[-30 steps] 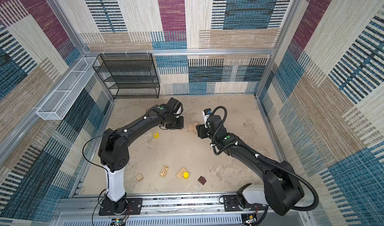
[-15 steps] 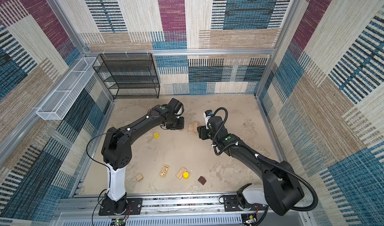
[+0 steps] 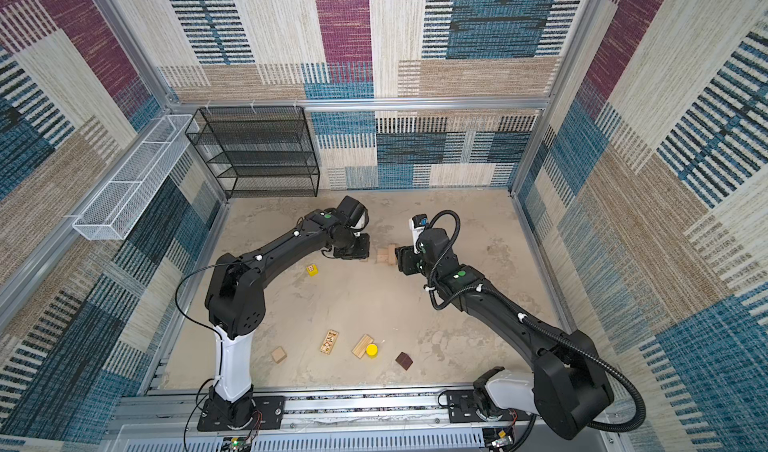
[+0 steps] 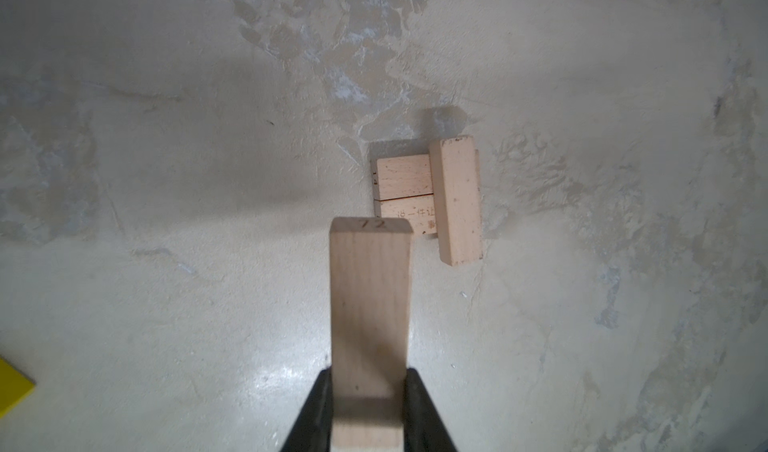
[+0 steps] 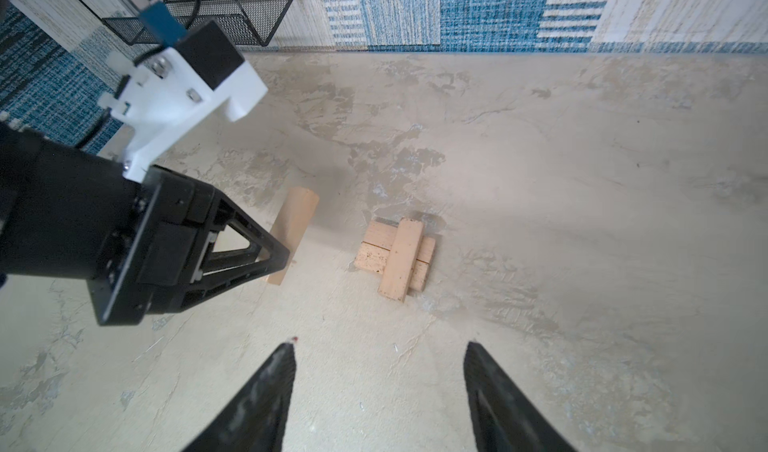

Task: Build the wood block tower
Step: 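Lower the long block with the left gripper beside the top block on the stack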

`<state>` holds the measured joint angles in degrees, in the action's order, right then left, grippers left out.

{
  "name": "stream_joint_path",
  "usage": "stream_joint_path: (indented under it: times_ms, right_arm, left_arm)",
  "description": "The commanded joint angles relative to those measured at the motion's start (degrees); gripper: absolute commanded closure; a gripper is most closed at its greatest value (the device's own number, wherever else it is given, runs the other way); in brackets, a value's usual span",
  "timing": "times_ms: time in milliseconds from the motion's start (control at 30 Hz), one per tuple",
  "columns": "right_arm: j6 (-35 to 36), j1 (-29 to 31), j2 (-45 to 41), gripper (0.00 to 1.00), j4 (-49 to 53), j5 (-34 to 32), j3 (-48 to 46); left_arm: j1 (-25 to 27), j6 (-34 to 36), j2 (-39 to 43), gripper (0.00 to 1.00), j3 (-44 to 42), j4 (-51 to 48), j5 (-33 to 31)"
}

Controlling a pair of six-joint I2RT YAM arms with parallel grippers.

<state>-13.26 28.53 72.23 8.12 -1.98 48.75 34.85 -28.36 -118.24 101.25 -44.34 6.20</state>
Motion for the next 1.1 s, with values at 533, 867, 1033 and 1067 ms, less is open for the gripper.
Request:
stream_joint_path:
  times_ms: [533, 867, 1033, 1067]
  right_arm:
    - [1.3, 0.0, 0.1, 0.33, 1.5, -2.9, 0.5]
    - [1.6, -0.2, -0.2, 0.33, 2.3, -3.5, 0.3]
    - [1.6, -0.3, -0.2, 0.33, 2.2, -3.5, 0.2]
    - [1.5, -0.3, -0.2, 0.33, 2.2, -3.4, 0.1]
  left_arm:
    - [0.7, 1.2, -11.0, 1.00, 10.9, 0.1, 3.2]
    - [1.4, 1.2, -15.2, 1.00, 15.7, -1.1, 3.1]
    - [1.5, 1.1, -15.4, 1.00, 15.6, -1.7, 1.9]
    - [1.6, 0.9, -15.5, 1.00, 15.6, -1.7, 1.7]
